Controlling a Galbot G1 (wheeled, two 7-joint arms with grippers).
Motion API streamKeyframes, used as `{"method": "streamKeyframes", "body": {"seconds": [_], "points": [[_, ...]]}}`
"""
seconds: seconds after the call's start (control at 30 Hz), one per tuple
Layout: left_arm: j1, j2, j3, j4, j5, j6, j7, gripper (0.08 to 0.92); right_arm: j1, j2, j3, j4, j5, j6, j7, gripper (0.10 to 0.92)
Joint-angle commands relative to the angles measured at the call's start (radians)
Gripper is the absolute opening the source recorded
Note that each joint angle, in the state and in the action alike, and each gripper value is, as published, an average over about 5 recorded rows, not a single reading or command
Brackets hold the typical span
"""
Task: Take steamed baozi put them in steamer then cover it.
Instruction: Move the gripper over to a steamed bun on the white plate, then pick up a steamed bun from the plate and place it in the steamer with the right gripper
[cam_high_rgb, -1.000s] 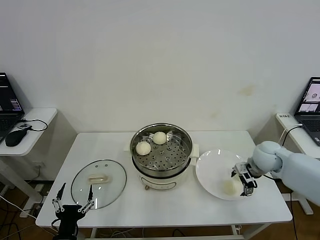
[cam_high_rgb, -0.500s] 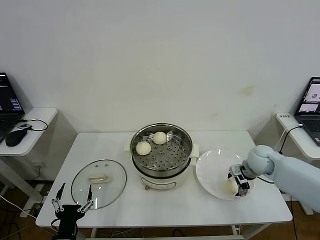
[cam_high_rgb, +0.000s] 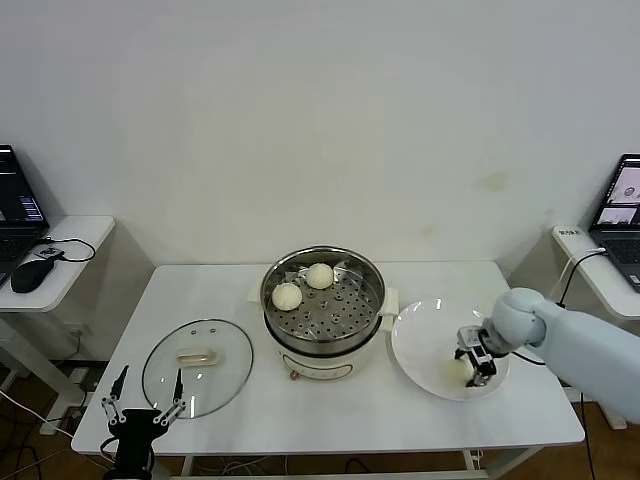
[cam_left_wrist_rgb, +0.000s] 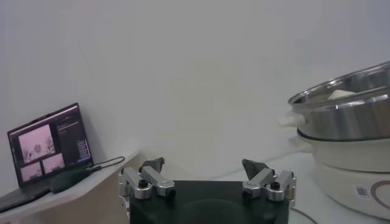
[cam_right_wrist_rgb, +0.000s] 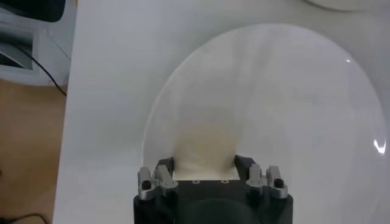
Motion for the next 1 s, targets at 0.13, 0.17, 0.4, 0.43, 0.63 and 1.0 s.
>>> {"method": "streamKeyframes", "body": {"seconds": [0.13,0.17,0.4,0.43,0.63,1.0], "points": [[-0.003,0.004,0.004,0.0,-0.002,-0.001,-0.001,0.823,0.233,-0.042,-0.034,0.043,0.1,-0.013,-0.046,0.636],[-0.004,0.005,0.005,0.001,-0.003,-0.002,-0.001,0.823,0.268,-0.042,-0.038,0.044,0.116,-0.014,-0.05,0.636],[-0.009,0.008,0.014,0.004,-0.004,-0.003,-0.001,0.823,0.534,0.054,-0.101,0.005,0.225,-0.021,-0.057,0.636],[-0.01,0.008,0.014,0.003,-0.004,-0.003,-0.001,0.823,0.572,0.077,-0.119,0.0,0.239,-0.024,-0.055,0.636],[-0.009,0.006,0.012,-0.001,-0.006,-0.005,-0.002,0.823,0.702,0.243,-0.224,-0.006,0.313,-0.059,-0.025,0.636],[-0.001,-0.001,-0.01,-0.013,-0.012,-0.006,-0.002,0.823,0.62,0.519,-0.279,-0.082,0.328,0.04,0.007,0.641]]}}
